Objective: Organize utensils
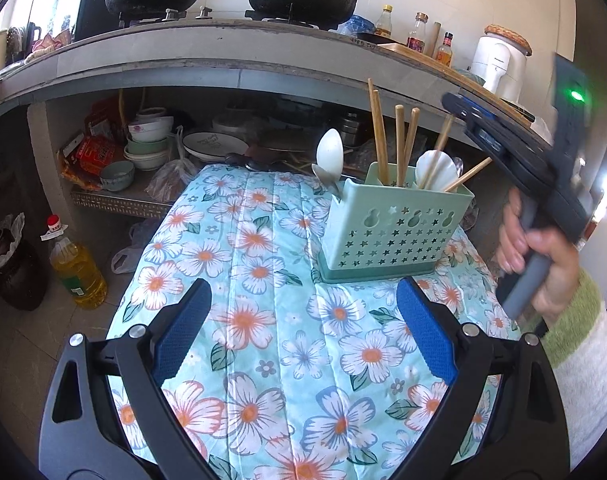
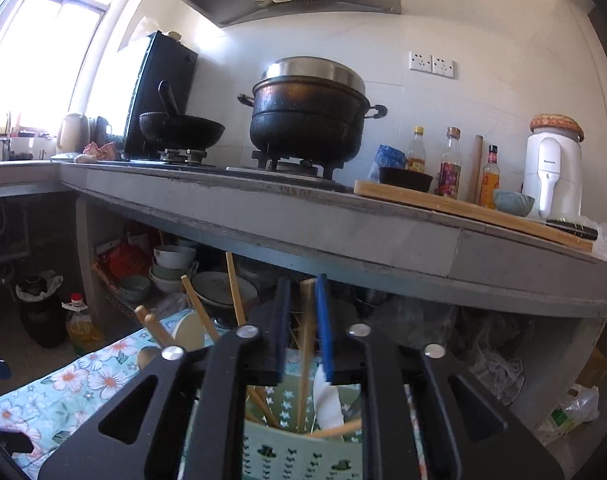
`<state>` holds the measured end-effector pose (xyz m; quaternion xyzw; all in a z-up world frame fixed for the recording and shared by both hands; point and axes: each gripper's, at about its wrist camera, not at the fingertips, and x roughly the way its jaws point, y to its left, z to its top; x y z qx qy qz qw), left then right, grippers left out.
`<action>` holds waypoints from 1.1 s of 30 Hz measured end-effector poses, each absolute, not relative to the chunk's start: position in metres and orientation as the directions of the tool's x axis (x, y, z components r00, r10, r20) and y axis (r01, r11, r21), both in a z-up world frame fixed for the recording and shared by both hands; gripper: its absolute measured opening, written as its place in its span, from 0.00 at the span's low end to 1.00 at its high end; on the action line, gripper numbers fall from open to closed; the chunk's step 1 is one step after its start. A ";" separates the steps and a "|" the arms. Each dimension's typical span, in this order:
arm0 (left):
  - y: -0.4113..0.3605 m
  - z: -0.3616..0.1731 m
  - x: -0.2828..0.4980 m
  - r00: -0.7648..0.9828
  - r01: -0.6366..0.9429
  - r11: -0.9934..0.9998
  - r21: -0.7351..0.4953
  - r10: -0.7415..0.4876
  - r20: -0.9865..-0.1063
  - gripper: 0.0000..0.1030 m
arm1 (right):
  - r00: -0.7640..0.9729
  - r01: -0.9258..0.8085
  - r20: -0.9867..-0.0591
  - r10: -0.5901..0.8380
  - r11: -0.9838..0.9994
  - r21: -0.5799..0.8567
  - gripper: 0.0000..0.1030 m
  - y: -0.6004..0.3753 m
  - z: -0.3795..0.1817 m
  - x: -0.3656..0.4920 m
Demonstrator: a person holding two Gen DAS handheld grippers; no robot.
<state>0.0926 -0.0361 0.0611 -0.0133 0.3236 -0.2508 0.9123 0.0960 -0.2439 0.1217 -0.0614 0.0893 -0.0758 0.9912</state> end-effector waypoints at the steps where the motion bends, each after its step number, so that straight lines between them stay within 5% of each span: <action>1: -0.037 0.060 0.094 0.664 0.450 0.873 -0.186 -0.467 -0.584 0.87 | 0.974 0.144 -0.160 -0.161 0.983 -0.113 0.40 -0.247 0.123 0.087; 8: -0.046 0.057 0.099 0.652 0.450 0.870 -0.203 -0.475 -0.591 0.87 | 0.975 0.173 -0.144 -0.170 0.985 0.005 0.53 -0.258 0.131 0.009; 21: -0.067 0.067 0.083 0.719 0.388 0.918 -0.080 -0.356 -0.597 0.92 | 0.798 0.374 -0.491 -0.349 0.926 -0.051 0.90 -0.239 0.081 -0.034; 33: -0.077 0.069 0.081 0.754 0.245 0.969 0.043 -0.163 -0.636 0.92 | 0.691 0.480 -0.565 -0.451 0.870 -0.108 0.94 -0.243 0.081 -0.032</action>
